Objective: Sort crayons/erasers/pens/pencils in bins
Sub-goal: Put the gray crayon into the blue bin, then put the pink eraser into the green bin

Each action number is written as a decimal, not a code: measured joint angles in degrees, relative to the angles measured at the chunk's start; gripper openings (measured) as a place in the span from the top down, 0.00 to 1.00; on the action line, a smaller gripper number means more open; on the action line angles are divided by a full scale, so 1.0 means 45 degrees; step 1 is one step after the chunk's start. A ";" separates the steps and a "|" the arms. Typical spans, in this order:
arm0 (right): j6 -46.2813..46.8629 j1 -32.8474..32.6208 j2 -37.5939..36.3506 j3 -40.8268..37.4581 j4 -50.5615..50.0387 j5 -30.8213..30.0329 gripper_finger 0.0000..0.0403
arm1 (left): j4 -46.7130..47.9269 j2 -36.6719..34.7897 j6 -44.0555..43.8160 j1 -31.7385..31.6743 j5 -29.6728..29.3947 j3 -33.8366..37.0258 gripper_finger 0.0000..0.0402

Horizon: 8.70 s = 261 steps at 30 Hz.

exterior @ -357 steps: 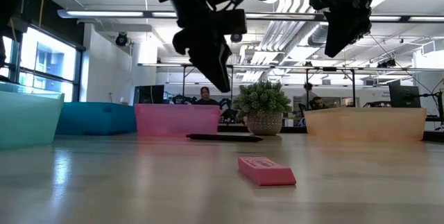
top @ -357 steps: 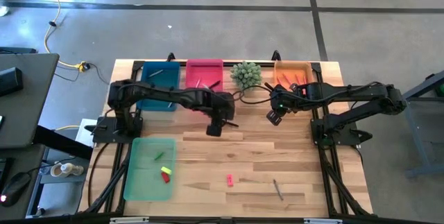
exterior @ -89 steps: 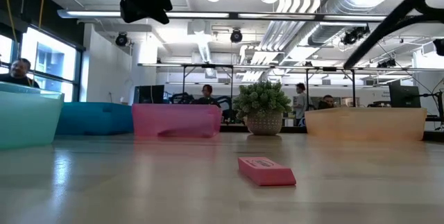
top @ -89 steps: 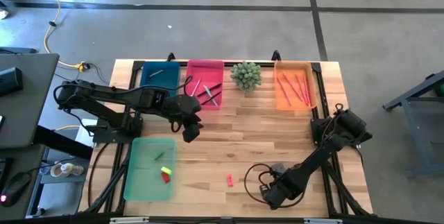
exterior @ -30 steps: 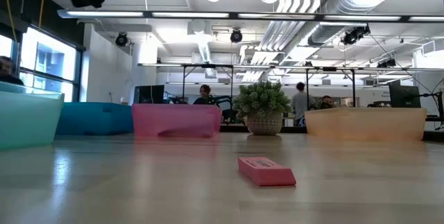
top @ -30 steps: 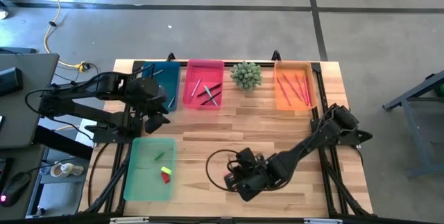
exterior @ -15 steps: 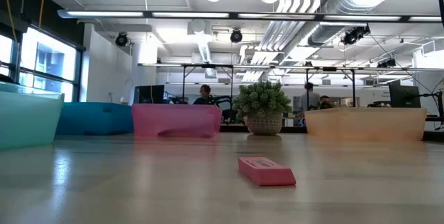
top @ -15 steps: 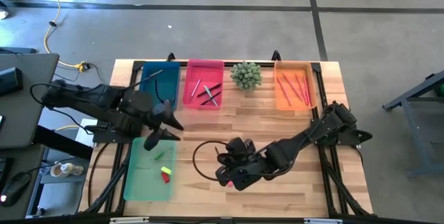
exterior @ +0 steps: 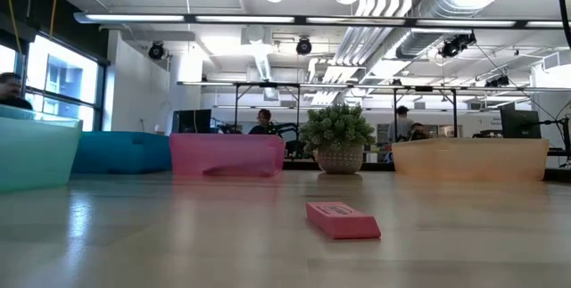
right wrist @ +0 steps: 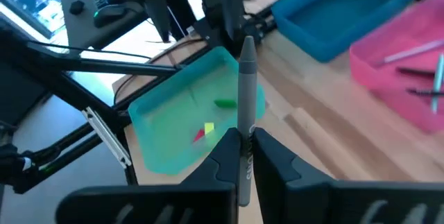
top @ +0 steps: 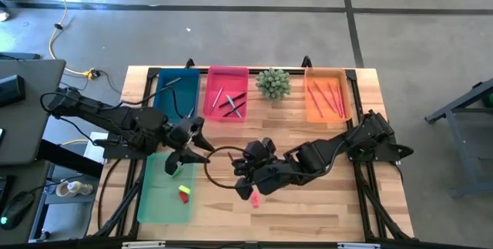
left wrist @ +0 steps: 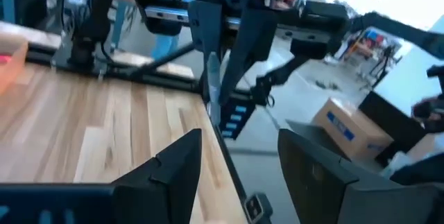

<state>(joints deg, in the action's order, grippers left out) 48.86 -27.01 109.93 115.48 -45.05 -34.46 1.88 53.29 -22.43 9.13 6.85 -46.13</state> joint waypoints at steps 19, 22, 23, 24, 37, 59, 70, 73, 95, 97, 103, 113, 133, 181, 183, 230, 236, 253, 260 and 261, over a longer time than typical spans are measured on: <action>-0.3276 0.1532 0.0000 0.0361 0.2067 0.2045 0.98 | -0.2139 0.0012 -0.0347 -0.0024 -0.1547 0.0315 0.56; -0.3616 0.1787 0.0000 0.0361 0.2179 0.2408 0.98 | -0.2184 0.0012 -0.0352 -0.0024 -0.1935 0.0315 0.56; -0.3692 0.1881 0.0000 0.0361 0.2232 0.2505 0.98 | -0.2207 0.0012 -0.0352 -0.0024 -0.2115 0.0315 0.56; -0.3788 0.1959 0.0000 0.0361 0.2260 0.2656 0.98 | -0.2297 0.0012 -0.0346 -0.0024 -0.2246 0.0315 0.56; -0.4357 0.2527 0.0000 0.0356 0.2388 0.3540 0.98 | -0.2684 0.0012 -0.0313 -0.0398 -0.2726 0.0315 0.70; -0.5120 0.3168 0.0005 0.0356 0.2543 0.4649 0.84 | -0.2661 0.0016 -0.0206 -0.0393 -0.3246 0.0302 0.96; -0.6082 0.4053 -0.0550 0.0346 -0.0440 0.4732 0.61 | 0.0818 -0.0025 -0.0109 -0.1526 -0.5908 0.0291 0.96; -0.6673 0.4333 -0.0633 0.0346 -0.1146 0.4735 0.59 | 0.2037 -0.0023 -0.0297 -0.2370 -0.6458 0.0291 0.96; -1.0332 0.5905 -0.0763 0.0346 -0.3432 0.4760 0.59 | 0.8584 -0.0013 -0.2135 -0.9215 -0.7072 0.0296 0.96; -1.0560 0.6030 -0.0763 0.0346 -0.3590 0.4760 0.59 | 0.9198 -0.0013 -0.2580 -0.9604 -0.7076 0.0296 0.96; -1.0906 0.6326 -0.0763 0.0335 -0.3687 0.4760 0.59 | 1.0517 0.0418 -0.3626 -1.0191 -0.7035 0.0296 0.96; -1.0970 0.6596 -0.0743 -0.0038 -0.3745 0.4769 0.59 | 1.1052 0.2668 -0.4336 -1.0612 -0.6660 0.0300 0.96; -1.0867 0.6582 -0.0753 -0.0038 -0.4270 0.4803 0.59 | 1.0508 0.6131 -0.4451 -1.1675 -0.5551 0.0305 0.92; 0.3123 0.3757 -0.0292 -0.0010 -0.4238 0.5716 0.59 | 1.2451 -0.0414 -0.0557 -0.6833 -0.1913 -0.2172 0.66; 0.3824 0.3385 -0.0122 -0.0011 -0.4118 0.5714 0.59 | 1.2460 -0.0457 -0.0551 -0.6508 -0.1928 -0.2172 0.66; 1.1739 -0.0252 0.4800 -0.0023 -0.3096 0.7310 0.59 | 1.2480 -0.0460 -0.0303 -0.4658 -0.3015 -0.2172 0.66; 1.1717 -0.0252 0.5377 -0.0023 -0.3103 0.7246 0.59 | 1.2480 -0.0461 -0.0303 -0.4658 -0.3015 -0.2172 0.66; 1.1807 -0.0120 0.6013 -0.0018 -0.3746 0.6686 0.59 | 1.2481 -0.0462 -0.0303 -0.4658 -0.3011 -0.2172 0.66; 1.1782 0.0088 0.6013 -0.0018 -0.3780 0.6416 0.59 | 1.2484 -0.0462 -0.0137 -0.4658 -0.3010 -0.2172 0.66; 1.1754 0.0097 0.6013 -0.0018 -0.3579 0.6416 0.59 | 1.2480 -0.0460 -0.0099 -0.4658 -0.3011 -0.2172 0.66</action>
<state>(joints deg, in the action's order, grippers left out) 101.76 -26.57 136.99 115.39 -61.15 -5.58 58.04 51.22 -22.87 -11.84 -6.70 -55.90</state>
